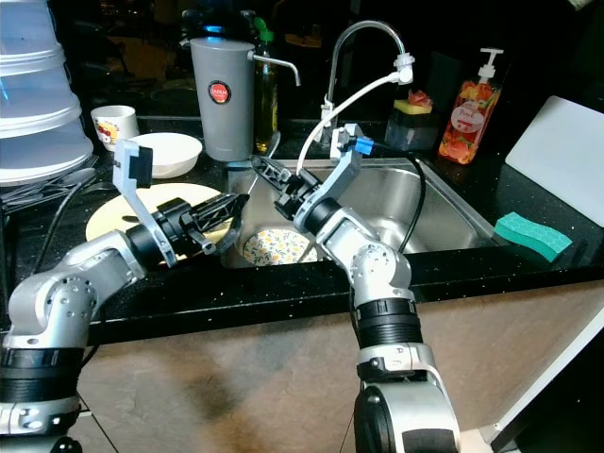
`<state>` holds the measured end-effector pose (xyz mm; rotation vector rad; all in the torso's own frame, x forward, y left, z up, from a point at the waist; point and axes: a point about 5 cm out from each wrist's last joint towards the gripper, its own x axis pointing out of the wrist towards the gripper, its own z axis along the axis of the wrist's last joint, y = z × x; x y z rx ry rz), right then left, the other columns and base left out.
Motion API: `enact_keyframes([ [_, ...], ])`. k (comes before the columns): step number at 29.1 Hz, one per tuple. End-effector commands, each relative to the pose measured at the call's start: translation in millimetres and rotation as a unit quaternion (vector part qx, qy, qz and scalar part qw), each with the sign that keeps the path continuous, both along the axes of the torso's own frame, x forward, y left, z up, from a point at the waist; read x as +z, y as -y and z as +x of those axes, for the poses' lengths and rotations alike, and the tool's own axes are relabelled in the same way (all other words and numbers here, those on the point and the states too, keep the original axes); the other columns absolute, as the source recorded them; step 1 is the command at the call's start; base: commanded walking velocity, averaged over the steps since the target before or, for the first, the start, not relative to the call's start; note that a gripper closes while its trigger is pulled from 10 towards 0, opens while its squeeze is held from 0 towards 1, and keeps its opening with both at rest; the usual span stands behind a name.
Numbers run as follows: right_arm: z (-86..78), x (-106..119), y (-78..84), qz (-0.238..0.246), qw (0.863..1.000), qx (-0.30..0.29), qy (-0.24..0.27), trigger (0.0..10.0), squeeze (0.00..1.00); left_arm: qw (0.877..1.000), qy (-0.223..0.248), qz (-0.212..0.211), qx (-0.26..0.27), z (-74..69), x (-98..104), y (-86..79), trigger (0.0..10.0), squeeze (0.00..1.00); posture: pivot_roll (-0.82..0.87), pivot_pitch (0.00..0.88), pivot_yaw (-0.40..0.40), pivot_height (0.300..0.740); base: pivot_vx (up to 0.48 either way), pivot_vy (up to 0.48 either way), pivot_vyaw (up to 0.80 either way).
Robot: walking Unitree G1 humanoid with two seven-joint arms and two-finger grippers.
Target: Kitchen organization
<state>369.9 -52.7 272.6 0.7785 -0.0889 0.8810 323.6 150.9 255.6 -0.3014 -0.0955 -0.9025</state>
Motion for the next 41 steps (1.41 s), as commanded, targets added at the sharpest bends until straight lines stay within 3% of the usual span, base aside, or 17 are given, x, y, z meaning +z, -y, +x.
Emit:
enact_keyframes([
  [1,5.0,-3,10.2,-0.001,1.0,-0.026,-0.015,0.0,0.0,1.0,0.014,-0.006,-0.021,-4.8,5,5.3,0.0,0.0,0.09,0.0,-0.088,0.74,0.0,0.0,0.0],
  [17,9.8,0,15.1,0.03,0.998,-0.039,-0.029,0.0,0.0,1.0,0.0,0.006,-0.022,-5.1,1,6.7,0.0,0.0,0.09,0.002,-0.089,0.74,0.0,0.0,0.0],
  [18,11.4,0,17.3,0.033,0.998,-0.047,-0.031,0.0,0.0,1.0,0.002,0.01,-0.015,-3.9,1,6.0,10.0,0.0,0.09,0.003,-0.09,0.74,0.0,0.0,0.0],
  [19,12.9,0,19.3,0.037,0.997,-0.055,-0.034,0.0,0.0,1.0,0.006,0.014,-0.004,-2.3,1,4.8,10.0,0.29,0.09,0.004,-0.09,0.74,0.0,0.0,0.0],
  [20,14.1,0,21.3,0.041,0.997,-0.062,-0.036,0.0,0.0,1.0,0.007,0.013,0.007,-0.3,2,3.4,10.0,1.0,0.09,0.004,-0.09,0.74,0.0,0.0,0.0],
  [28,18.2,2,29.7,0.053,0.994,-0.084,-0.038,0.0,0.0,1.0,0.009,0.006,0.019,2.4,5,0.4,10.0,1.0,0.09,0.004,-0.089,0.74,0.0,0.0,0.0],
  [31,21.9,4,37.4,0.053,0.992,-0.108,-0.033,0.0,0.0,0.999,0.015,0.015,0.048,6.3,5,-4.1,10.0,1.0,0.09,0.004,-0.089,0.74,0.0,0.0,0.0],
  [32,24.7,4,43.1,0.035,0.99,-0.137,-0.024,0.0,0.0,0.997,0.02,0.016,0.075,9.8,5,-8.6,10.0,0.0,0.1,0.007,-0.087,0.74,0.0,0.0,0.0],
  [33,29.0,2,51.5,-0.005,0.982,-0.186,-0.008,0.0,0.0,0.993,0.031,0.033,0.113,14.3,6,-14.0,10.0,0.0,0.1,0.007,-0.087,0.74,0.0,0.0,0.0],
  [35,30.2,1,54.2,-0.022,0.979,-0.204,-0.001,0.0,0.0,0.991,0.038,0.045,0.123,15.2,6,-15.0,10.0,0.0,0.1,0.013,-0.085,0.74,0.0,0.0,0.0],
  [36,33.6,-4,58.1,-0.037,0.971,-0.235,0.0,0.0,0.0,0.987,0.057,0.077,0.129,15.5,6,-12.0,10.0,0.0,0.1,0.019,-0.083,0.74,0.0,0.0,0.0],
  [41,37.5,-12,58.9,-0.043,0.963,-0.267,-0.003,0.0,0.0,0.983,0.076,0.114,0.121,14.4,3,-1.6,10.0,0.0,0.1,0.042,-0.077,0.74,0.0,0.0,0.0],
])
